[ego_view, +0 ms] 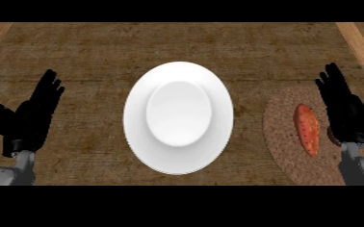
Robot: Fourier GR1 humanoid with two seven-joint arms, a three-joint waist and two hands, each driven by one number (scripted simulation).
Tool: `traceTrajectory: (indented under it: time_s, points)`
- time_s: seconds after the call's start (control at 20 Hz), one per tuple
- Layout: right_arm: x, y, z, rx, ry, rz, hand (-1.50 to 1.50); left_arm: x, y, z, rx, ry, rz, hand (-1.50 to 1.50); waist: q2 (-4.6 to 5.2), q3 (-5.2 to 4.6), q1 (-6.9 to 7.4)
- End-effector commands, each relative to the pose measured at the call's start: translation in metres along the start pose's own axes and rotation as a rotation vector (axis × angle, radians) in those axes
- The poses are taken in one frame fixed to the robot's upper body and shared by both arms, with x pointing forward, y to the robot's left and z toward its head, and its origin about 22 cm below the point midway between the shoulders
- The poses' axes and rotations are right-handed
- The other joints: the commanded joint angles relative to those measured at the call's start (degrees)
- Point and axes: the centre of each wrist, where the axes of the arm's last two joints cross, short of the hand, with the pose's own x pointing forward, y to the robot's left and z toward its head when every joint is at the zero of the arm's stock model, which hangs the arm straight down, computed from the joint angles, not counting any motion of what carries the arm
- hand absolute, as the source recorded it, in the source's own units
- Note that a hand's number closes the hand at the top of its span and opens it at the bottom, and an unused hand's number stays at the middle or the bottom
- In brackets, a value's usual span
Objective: Pick the cupcake from the placemat and place it in the plate
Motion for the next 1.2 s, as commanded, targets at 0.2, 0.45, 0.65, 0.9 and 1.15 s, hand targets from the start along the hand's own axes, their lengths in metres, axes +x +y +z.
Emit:
traceTrajectory:
  time_s: [0.2,0.45,0.65,0.9,1.15]
  points:
    - [0.057,-0.012,-0.006,0.645,-0.154,-0.088,1.5,-0.032,-0.022,0.01,0.005,0.073,-0.073,0.0,-1.8,0.89,-0.41]
    - [0.152,-0.057,-0.01,0.51,-0.564,0.761,1.5,-0.043,-0.024,0.018,-0.024,0.141,-0.068,0.0,-2.67,0.59,-1.8]
    - [0.008,-0.108,0.012,0.379,-0.382,0.155,1.5,-0.043,-0.051,0.021,-0.034,0.105,-0.056,0.0,-1.11,1.25,-1.04]
    - [-0.007,-0.14,0.019,0.672,-0.443,-0.039,-1.5,-0.043,-0.051,0.02,-0.048,0.121,-0.062,0.0,-1.21,1.11,0.94]
    - [0.037,-0.171,0.009,0.79,-0.458,0.375,-1.5,-0.054,-0.059,0.018,-0.052,0.114,-0.076,0.0,-1.23,0.95,1.4]
